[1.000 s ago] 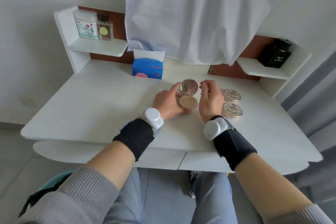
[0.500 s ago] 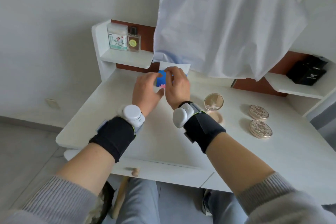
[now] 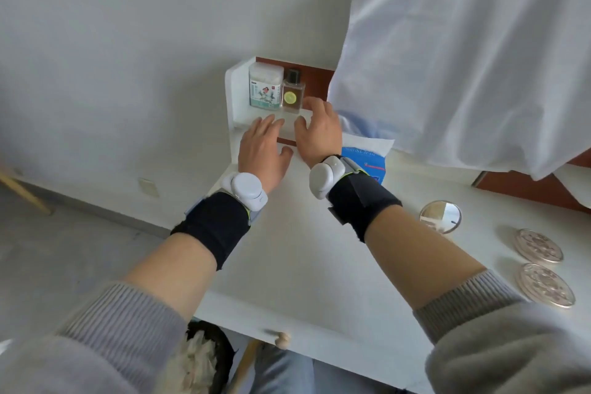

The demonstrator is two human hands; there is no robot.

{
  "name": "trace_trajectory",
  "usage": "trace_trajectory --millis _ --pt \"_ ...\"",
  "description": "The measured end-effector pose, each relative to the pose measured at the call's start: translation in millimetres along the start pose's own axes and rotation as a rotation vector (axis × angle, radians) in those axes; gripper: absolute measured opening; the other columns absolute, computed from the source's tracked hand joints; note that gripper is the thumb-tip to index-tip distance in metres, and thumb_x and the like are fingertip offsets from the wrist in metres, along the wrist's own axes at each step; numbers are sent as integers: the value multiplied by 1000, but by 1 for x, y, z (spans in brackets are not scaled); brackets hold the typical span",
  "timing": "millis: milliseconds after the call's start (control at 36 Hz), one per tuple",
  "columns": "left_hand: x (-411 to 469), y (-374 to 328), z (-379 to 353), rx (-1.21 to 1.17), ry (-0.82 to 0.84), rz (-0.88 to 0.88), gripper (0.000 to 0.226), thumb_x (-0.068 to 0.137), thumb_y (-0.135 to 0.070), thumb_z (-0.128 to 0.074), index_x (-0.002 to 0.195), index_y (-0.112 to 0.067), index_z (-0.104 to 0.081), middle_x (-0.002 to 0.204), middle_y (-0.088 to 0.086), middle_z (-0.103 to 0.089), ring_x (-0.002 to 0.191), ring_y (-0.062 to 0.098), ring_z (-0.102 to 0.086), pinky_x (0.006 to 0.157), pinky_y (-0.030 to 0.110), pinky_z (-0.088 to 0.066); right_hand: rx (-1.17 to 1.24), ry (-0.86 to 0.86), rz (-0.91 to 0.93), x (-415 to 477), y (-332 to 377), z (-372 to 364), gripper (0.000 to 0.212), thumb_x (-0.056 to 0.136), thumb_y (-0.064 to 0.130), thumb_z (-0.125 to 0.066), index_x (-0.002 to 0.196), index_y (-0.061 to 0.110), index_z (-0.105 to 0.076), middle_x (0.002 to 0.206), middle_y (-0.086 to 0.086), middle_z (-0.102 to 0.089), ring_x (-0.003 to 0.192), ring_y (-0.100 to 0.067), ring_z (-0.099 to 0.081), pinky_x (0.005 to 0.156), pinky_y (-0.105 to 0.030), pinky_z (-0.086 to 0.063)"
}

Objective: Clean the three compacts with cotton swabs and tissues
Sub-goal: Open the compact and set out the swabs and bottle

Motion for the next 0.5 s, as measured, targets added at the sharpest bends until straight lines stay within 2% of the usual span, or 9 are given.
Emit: trace_trajectory --millis 56,139,194,278,361,500 --pt "4 4 -2 15 -7 -15 47 91 -21 -56 135 -10 -49 147 10 -43 140 30 -29 115 39 -20 15 38 -48 13 0 -6 42 84 10 -53 126 6 -49 120 -14 -57 106 -33 -53 84 -37 -41" --pt "4 1 1 8 -102 -50 37 85 -21 -53 116 -6 -64 125 12 -62 122 33 -50 104 38 -27 32 104 -136 32 -3 -10 50 87 14 -54 134 6 -38 128 -16 -51 112 -36 -52 84 -38 -40" --pt "4 -2 3 7 -137 -43 34 83 -18 -56 112 -5 -67 120 12 -65 117 32 -53 103 36 -26 -10 164 -148 43 -4 -16 58 89 19 -55 141 9 -30 131 -17 -48 116 -36 -49 87 -37 -40" --pt "5 0 -2 17 -120 -50 36 81 -14 -57 115 -4 -65 121 13 -64 119 34 -50 107 38 -26 -73 257 -158 54 -9 -29 68 89 26 -55 148 17 -21 130 -17 -47 115 -35 -50 91 -35 -40" --pt "4 1 -5 -1 -103 -8 37 84 -12 -58 121 -7 -63 129 10 -60 129 33 -43 111 37 -28 -82 269 -179 55 -12 -35 67 87 29 -58 145 21 -26 123 -17 -49 109 -35 -52 90 -36 -41" --pt "4 0 -4 -15 -66 45 40 87 -15 -57 127 -13 -59 134 2 -57 136 26 -35 108 36 -32 -14 189 -204 56 -13 -30 45 89 32 -58 128 14 -42 116 -15 -53 102 -34 -55 82 -32 -41"
Point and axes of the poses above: each hand's wrist, its own x-axis towards the middle knuckle, its own z-axis out of the back of the hand, y = z × x, the point moved 3 cm from there along x, towards the middle knuckle
